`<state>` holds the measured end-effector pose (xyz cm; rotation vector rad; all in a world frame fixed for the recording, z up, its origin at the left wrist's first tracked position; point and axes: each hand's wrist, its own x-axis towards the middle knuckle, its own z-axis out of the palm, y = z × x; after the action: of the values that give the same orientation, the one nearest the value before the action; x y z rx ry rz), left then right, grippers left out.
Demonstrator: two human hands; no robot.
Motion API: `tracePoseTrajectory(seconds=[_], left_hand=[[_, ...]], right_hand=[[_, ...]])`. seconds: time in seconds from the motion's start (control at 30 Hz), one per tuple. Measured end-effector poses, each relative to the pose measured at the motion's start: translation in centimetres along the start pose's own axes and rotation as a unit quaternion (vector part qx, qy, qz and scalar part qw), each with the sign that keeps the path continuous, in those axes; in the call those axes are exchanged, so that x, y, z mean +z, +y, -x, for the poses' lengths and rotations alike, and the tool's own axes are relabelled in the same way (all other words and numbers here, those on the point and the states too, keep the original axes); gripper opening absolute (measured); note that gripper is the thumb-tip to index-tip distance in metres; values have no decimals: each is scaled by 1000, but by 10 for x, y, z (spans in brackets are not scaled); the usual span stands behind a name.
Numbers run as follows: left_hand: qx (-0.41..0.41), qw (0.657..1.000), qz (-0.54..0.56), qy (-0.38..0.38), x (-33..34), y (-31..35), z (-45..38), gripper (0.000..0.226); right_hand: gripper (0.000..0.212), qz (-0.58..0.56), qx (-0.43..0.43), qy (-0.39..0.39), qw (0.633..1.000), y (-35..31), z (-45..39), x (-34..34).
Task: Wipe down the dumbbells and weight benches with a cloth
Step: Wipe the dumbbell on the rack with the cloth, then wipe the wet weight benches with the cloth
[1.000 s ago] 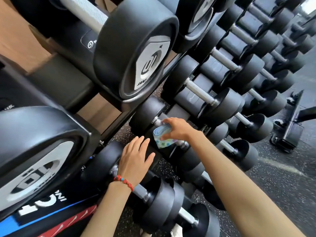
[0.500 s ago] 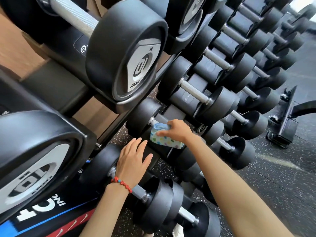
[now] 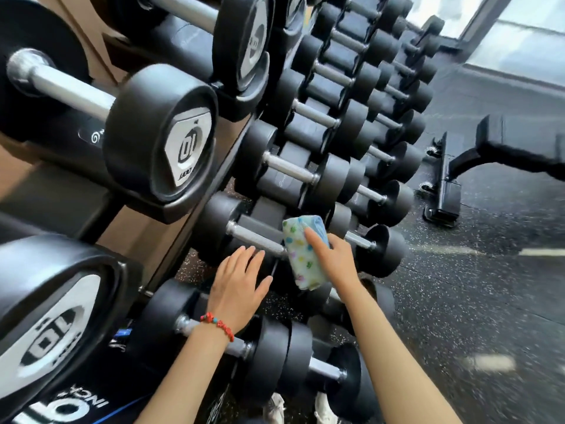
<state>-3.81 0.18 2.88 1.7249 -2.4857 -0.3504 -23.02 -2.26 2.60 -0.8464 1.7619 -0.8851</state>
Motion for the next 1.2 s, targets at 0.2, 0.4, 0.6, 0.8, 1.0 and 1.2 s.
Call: tracePoseTrajectory(seconds=[0.2, 0.4, 0.6, 0.8, 1.0, 1.2], left_hand=[[103, 994, -11, -20, 9, 40, 3, 54], [195, 980, -3, -30, 21, 102, 21, 54], [297, 953, -9, -53, 41, 181, 57, 52], [383, 920, -13, -82, 73, 275, 119, 52], [471, 871, -23, -134, 109, 379, 190, 53], [572, 802, -49, -166, 138, 468, 258, 54]], right_hand=[[27, -96, 39, 105, 989, 34, 50, -56], [27, -174, 107, 187, 961, 90, 109, -110], [28, -227, 129, 263, 929, 149, 188, -171], [25, -289, 161, 333, 883, 222, 280, -235], [25, -342, 188, 425, 817, 296, 381, -290], [20, -394, 216, 524, 723, 364, 477, -318]])
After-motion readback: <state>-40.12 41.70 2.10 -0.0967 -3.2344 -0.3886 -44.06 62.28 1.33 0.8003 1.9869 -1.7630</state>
